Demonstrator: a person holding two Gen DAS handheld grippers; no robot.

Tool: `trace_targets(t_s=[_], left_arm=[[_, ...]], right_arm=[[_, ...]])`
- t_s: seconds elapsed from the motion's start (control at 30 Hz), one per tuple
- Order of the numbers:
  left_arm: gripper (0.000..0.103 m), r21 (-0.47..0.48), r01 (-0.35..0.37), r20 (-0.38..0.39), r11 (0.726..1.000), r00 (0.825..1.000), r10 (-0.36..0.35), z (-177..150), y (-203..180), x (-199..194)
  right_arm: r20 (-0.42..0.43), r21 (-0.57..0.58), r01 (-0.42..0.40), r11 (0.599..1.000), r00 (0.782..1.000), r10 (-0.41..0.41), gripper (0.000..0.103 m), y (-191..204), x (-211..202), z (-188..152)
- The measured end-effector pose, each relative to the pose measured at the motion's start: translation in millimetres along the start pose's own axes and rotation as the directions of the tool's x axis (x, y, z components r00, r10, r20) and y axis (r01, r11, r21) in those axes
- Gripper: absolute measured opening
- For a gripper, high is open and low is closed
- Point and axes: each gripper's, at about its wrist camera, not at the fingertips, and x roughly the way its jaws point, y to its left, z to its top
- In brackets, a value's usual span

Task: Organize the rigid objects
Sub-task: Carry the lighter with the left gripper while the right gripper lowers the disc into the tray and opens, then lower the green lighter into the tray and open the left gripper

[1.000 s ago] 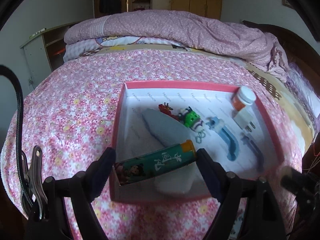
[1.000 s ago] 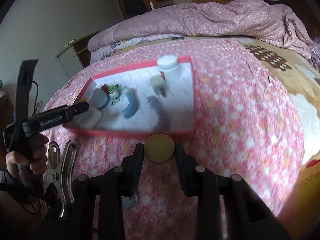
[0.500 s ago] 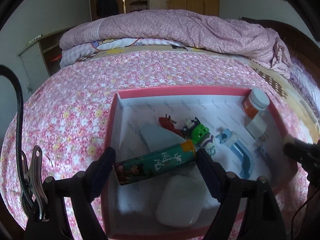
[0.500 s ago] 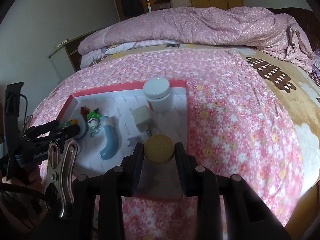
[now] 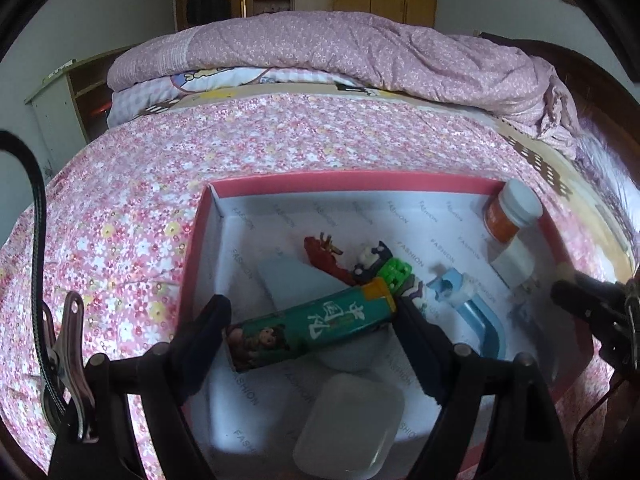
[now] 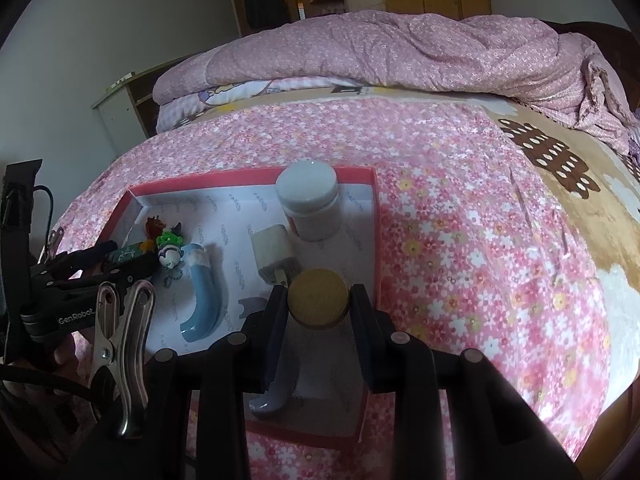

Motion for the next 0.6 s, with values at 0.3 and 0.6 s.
trace_targets(t_s=[0.3, 0.6], left_arm=[[0.086, 0.006, 0.018, -0.008, 1.000, 1.000, -0.018, 0.1, -0.8, -2.8], [0.086, 0.009, 0.026, 0.000, 1.000, 1.000, -0.026, 0.1, -2.8, -13.0]], right_arm=[[0.014, 0.020, -0.011, 1.000, 1.000, 0.011, 0.032, -0.4, -0.3, -0.1], [0.039, 0.005, -0.017, 1.000, 0.999, 0.017, 0.043, 3.2, -11.1, -0.2]])
